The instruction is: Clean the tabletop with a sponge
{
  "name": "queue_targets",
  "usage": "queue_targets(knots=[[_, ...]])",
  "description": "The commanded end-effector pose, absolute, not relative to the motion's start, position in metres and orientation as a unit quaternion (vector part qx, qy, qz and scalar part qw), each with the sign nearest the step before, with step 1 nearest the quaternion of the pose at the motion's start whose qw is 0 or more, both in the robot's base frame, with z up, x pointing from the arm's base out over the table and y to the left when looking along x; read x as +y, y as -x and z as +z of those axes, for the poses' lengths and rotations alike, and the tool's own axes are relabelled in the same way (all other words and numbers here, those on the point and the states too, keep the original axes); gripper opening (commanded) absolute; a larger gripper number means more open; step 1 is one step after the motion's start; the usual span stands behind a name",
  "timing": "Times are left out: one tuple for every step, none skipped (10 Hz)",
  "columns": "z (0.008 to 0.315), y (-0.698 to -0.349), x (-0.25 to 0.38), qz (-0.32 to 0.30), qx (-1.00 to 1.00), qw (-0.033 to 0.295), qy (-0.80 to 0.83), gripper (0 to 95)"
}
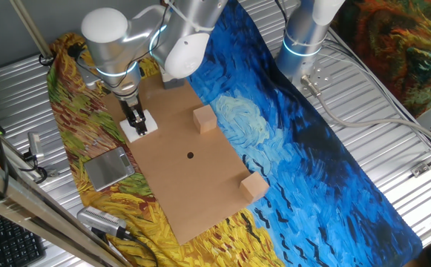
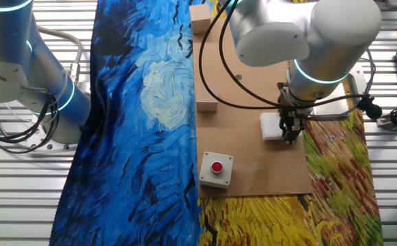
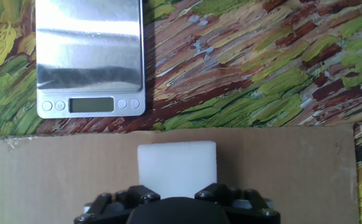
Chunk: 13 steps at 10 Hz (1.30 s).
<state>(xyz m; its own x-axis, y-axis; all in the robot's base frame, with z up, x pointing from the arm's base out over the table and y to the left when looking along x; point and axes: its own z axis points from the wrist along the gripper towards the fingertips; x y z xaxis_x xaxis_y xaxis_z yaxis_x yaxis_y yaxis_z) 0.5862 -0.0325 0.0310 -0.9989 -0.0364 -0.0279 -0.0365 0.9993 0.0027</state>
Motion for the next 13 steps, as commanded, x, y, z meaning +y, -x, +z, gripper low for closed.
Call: queue_targets(knots=[[0.032, -0.586, -0.033, 0.002, 1.0, 0.015, 0.019, 76.0], [0.032, -0.586, -0.033, 0.002, 1.0, 0.015, 0.019, 76.0], [0.032, -0.586, -0.033, 0.003, 1.0, 0.015, 0.02, 76.0], [0.032, -0.586, -0.033, 0.003, 1.0, 0.016, 0.02, 76.0], [0.035, -0.586, -0.033, 0.005, 1.0, 0.016, 0.019, 76.0], [0.043, -0.586, -0.033, 0.005, 1.0, 0.013, 0.019, 76.0], [0.053, -0.586, -0.034, 0.006, 1.0, 0.009, 0.018, 76.0], [0.068, -0.585, -0.034, 0.007, 1.0, 0.01, 0.018, 76.0], [0.086, -0.582, -0.035, 0.006, 1.0, 0.01, 0.018, 76.0], [0.099, -0.58, -0.036, 0.003, 1.0, 0.012, 0.016, 76.0], [0.103, -0.579, -0.039, 0.005, 1.0, 0.014, 0.016, 76.0], [0.104, -0.579, -0.041, 0.006, 1.0, 0.014, 0.016, 76.0], [0.104, -0.579, -0.041, 0.005, 1.0, 0.014, 0.013, 76.0]])
